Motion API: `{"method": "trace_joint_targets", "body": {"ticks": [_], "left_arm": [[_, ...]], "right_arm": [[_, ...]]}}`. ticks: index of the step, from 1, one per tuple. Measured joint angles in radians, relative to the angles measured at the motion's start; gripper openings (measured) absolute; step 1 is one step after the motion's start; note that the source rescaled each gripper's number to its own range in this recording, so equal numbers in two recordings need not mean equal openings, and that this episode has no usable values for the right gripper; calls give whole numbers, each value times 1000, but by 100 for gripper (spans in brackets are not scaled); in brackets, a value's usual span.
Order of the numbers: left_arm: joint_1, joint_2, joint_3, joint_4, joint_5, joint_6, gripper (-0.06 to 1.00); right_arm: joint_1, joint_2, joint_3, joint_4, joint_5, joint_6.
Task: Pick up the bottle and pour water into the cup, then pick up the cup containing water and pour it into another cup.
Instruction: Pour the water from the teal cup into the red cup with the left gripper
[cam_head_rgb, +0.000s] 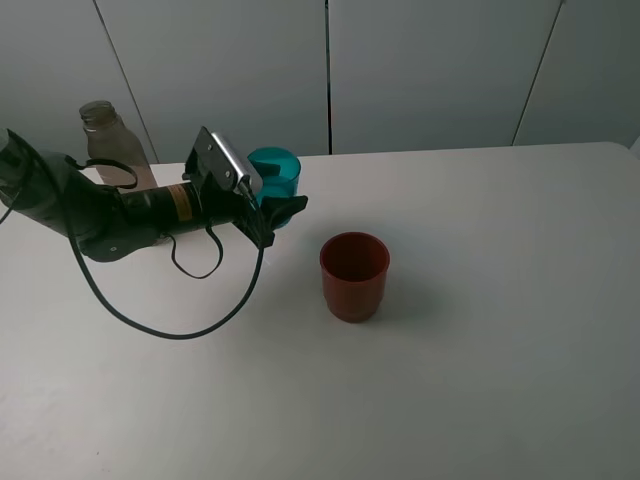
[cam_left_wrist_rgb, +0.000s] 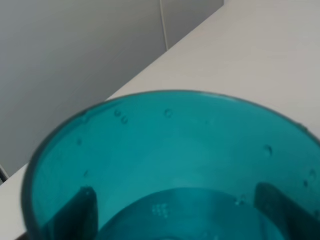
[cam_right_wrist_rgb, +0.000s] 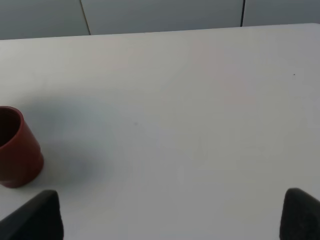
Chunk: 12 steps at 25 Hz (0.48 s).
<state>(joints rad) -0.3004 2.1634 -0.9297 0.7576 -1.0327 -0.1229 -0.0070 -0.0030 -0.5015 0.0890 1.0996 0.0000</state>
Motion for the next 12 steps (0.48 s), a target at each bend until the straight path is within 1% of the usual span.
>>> {"method": "trace_joint_targets", "body": {"ticks": [2,4,9,12], "left_arm": [[0,-47,25,24,22,13,1],[0,-94,36,68,53,22,1],[0,-179,40,197,198,29,1],[0,-216,40,241,260,29,1]], "right_arm": [[0,0,0,0,0,0],[0,0,0,0,0,0],[0,0,0,0,0,0],[0,0,0,0,0,0]]}}
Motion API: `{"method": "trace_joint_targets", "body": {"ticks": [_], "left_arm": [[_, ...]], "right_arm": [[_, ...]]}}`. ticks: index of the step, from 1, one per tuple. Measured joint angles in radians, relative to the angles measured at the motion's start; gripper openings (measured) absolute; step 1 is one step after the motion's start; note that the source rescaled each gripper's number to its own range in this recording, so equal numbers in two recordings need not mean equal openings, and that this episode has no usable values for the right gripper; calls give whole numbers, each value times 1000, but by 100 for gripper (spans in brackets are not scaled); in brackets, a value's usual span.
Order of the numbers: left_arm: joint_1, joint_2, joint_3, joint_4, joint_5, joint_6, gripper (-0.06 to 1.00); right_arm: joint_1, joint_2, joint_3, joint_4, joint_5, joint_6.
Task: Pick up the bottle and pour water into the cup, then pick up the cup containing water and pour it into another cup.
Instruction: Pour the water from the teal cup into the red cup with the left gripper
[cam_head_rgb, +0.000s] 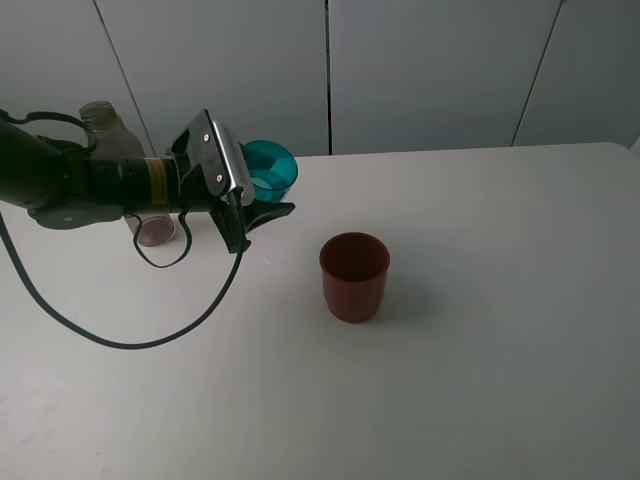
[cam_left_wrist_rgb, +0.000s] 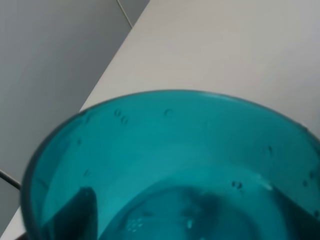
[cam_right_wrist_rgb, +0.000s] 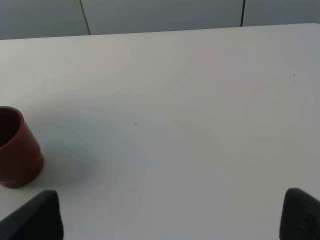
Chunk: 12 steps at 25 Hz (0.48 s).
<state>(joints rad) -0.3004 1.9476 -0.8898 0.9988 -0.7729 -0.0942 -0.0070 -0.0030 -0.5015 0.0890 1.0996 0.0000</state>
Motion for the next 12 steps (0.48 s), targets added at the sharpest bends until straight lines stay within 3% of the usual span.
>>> {"method": "trace_joint_targets", "body": {"ticks": [4,12], "left_arm": [[-33,-41,0,25,83,8,1],[-100,-69,0,49,131,17,1]], "right_arm": [[0,0,0,0,0,-6],[0,0,0,0,0,0]]}}
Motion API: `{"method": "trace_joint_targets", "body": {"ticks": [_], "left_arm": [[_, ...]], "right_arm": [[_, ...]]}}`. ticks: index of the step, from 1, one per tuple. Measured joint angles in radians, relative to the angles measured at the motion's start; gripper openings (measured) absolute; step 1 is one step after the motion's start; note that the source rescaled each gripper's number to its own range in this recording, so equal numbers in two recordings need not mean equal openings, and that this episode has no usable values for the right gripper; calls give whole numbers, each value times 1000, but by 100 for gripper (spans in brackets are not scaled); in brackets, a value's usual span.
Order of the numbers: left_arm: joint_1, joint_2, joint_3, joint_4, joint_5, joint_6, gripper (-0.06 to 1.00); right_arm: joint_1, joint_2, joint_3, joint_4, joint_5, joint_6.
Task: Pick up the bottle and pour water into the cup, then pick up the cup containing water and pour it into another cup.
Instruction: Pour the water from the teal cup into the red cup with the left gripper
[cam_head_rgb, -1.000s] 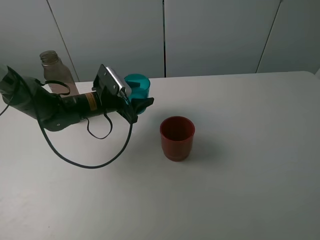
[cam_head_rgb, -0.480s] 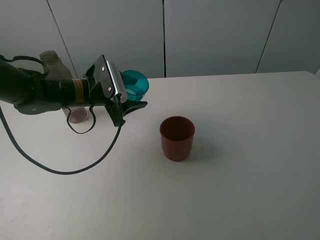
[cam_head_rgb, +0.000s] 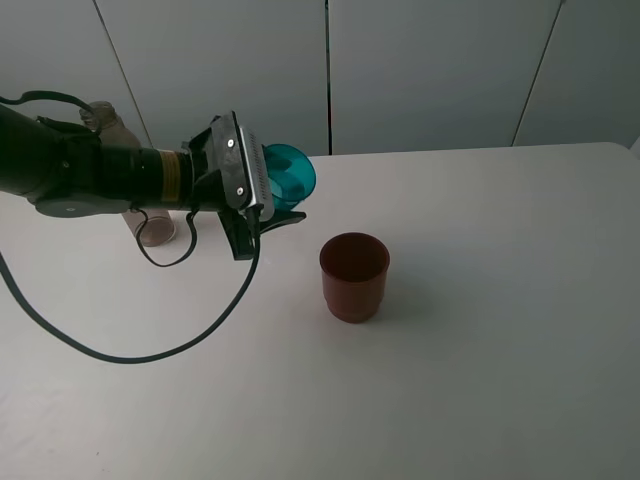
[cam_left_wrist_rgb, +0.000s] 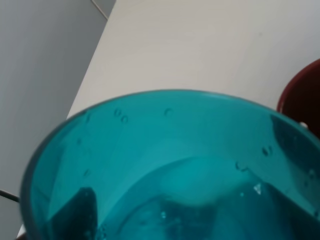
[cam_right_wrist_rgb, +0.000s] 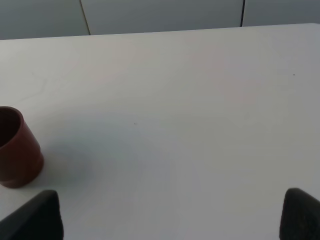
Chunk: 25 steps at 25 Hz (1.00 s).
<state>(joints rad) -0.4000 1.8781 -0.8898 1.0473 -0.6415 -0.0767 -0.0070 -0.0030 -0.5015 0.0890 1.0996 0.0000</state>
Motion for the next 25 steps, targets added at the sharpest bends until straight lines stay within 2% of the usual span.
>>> {"method": "trace_joint_targets", "body": {"ticks": [4,18,25], "left_arm": [[-24,0,0,4,17,9,1],[-105,-51,0,4,128,156,1],[-111,-52,0,4,146,208,1]], "right_arm": [[0,0,0,0,0,0],[0,0,0,0,0,0],[0,0,0,0,0,-6]]}}
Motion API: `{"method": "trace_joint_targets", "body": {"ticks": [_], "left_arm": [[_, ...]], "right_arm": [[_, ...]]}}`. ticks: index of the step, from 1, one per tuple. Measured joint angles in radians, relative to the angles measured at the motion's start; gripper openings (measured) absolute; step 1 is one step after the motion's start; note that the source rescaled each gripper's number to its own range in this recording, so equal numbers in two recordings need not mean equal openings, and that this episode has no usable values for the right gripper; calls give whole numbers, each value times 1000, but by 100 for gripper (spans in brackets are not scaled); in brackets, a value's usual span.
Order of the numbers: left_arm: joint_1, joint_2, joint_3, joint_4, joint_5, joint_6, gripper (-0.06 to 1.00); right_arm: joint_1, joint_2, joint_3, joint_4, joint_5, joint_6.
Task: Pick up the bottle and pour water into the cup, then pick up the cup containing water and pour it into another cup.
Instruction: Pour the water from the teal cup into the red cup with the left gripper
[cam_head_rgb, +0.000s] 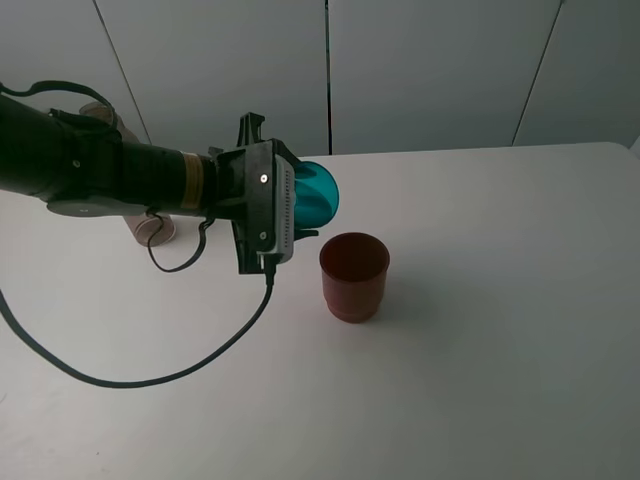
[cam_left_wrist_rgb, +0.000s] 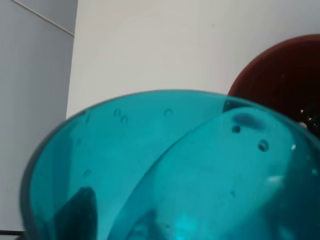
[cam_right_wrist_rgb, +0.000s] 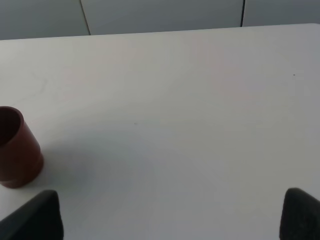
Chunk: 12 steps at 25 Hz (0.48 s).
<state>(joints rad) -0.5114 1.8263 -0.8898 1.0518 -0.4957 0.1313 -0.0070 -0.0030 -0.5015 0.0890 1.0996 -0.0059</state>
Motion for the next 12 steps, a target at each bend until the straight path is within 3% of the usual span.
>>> {"method": "trace_joint_targets", "body": {"ticks": [12], "left_arm": [[-20,0,-40,-2,17,32,1]], "right_arm": [[0,0,0,0,0,0]]}}
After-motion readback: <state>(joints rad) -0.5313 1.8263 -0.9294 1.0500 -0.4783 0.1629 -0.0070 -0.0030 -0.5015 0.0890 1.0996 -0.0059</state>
